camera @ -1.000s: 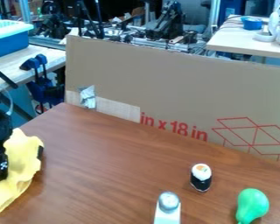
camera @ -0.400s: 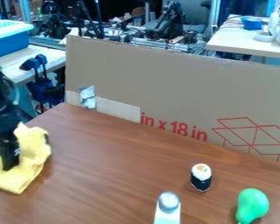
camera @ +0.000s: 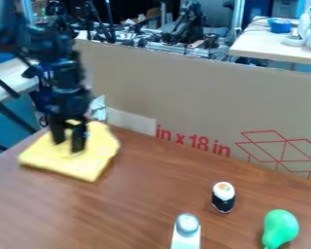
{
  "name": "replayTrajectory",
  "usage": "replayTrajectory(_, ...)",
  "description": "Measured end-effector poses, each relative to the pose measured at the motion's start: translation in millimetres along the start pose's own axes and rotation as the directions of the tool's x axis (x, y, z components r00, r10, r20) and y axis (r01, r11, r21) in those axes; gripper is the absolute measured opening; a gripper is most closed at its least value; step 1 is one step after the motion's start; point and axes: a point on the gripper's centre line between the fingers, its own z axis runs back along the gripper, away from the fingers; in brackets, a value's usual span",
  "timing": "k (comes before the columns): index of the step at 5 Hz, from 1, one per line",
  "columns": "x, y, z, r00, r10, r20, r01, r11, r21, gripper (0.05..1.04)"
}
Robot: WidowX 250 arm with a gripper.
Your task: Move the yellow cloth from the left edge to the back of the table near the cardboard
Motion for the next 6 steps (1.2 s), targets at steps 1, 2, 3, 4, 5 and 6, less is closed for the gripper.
replayTrajectory(1, 21.5, -19.6, -4.1, 0.999, -0.050, 0.017, 0.051, 0.998, -0.046, 1.001)
replayTrajectory(2, 8.9, -29.6, -14.4, 0.999, -0.035, 0.003, 0.035, 0.997, -0.069, 1.001)
replayTrajectory(3, -8.8, -37.1, 9.8, 0.999, -0.016, 0.028, 0.017, 0.999, -0.033, 1.001)
replayTrajectory(4, -24.1, -39.5, 55.1, 0.991, 0.013, 0.135, -0.016, 1.000, 0.019, 1.001)
replayTrajectory(5, -27.2, -36.1, 74.0, 0.982, 0.031, 0.187, -0.030, 0.999, -0.012, 1.001)
replayTrajectory(6, -42.6, -50.3, 92.8, 0.991, 0.078, 0.110, -0.071, 0.995, -0.064, 1.001)
